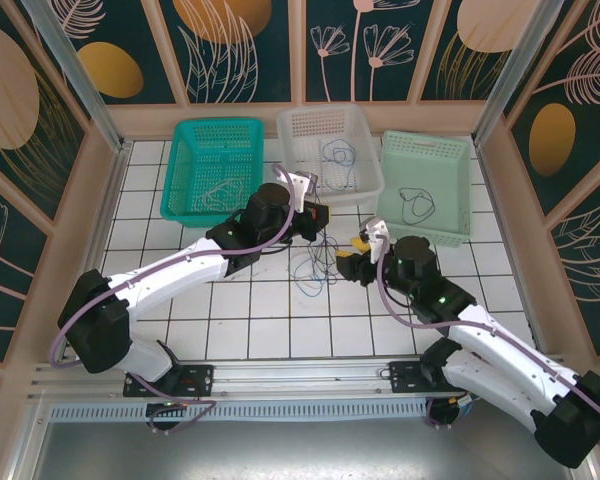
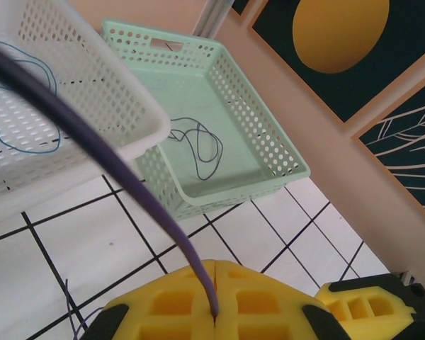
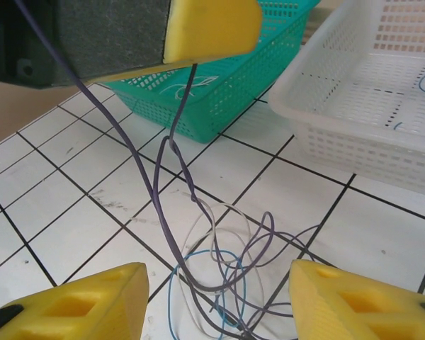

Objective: Untangle the cables

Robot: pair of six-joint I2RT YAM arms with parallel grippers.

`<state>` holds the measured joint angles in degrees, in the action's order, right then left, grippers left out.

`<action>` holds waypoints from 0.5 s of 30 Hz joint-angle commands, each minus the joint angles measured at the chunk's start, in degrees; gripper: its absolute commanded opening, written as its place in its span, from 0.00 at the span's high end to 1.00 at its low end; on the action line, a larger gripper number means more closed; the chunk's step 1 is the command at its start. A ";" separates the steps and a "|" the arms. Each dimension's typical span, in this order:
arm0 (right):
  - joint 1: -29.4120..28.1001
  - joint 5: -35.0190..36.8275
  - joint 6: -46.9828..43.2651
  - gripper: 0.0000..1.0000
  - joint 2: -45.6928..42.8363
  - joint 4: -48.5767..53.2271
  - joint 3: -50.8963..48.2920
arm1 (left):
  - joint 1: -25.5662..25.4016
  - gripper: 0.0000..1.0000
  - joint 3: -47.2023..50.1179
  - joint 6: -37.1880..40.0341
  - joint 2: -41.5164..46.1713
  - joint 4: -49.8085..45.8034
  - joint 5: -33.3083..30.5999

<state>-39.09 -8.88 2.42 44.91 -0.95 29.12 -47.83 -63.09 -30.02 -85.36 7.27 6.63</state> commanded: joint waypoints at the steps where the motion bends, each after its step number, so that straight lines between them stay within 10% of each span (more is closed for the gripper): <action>1: 0.24 -1.94 -1.87 0.45 1.80 -3.40 -0.38 | 0.12 1.00 0.16 1.22 1.16 2.01 1.36; 15: 1.03 -2.11 -2.06 0.65 7.61 -10.24 -0.36 | 0.17 1.00 1.04 0.84 1.56 3.99 3.37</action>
<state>-38.48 -9.21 1.37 51.55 -7.11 29.10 -47.83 -62.76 -30.02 -85.34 7.86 8.54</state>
